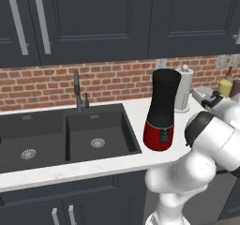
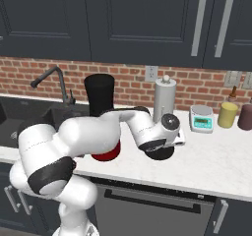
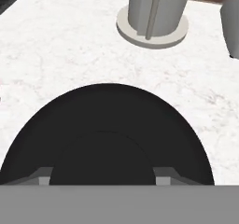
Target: Close the lid blender by securely placing the lid on top.
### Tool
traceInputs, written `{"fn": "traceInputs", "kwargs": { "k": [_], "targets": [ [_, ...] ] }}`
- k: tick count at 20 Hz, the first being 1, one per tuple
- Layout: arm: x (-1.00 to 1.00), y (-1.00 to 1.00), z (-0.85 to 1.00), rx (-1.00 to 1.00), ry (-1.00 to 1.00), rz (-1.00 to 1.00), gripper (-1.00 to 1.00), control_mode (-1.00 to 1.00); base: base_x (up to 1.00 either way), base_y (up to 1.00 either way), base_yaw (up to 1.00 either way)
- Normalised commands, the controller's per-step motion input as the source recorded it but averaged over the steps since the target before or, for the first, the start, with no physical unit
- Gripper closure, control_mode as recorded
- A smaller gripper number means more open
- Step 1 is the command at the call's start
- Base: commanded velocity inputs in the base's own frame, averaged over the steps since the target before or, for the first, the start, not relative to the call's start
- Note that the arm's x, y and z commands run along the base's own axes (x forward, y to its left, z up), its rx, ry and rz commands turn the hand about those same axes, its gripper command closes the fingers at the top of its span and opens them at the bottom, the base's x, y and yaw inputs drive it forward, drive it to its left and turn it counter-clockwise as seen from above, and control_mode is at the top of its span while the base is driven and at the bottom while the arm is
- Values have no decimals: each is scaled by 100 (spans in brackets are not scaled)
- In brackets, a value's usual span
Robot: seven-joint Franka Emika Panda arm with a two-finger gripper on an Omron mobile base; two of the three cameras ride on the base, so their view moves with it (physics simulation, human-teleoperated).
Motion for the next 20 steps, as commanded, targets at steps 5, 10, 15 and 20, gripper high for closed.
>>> {"fn": "traceInputs", "kwargs": {
  "k": [5, 10, 15, 20],
  "targets": [
    [-40, 0, 100, 0, -4, 0, 100, -100, 0, 0, 0],
    [-43, 4, 100, 0, -11, 2, 100, -100, 0, 0, 0],
    [-40, 15, 100, 0, -17, 3, 100, -100, 0, 0, 0],
    [-38, 20, 100, 0, -13, 3, 100, -100, 0, 0, 0]
  ]
}}
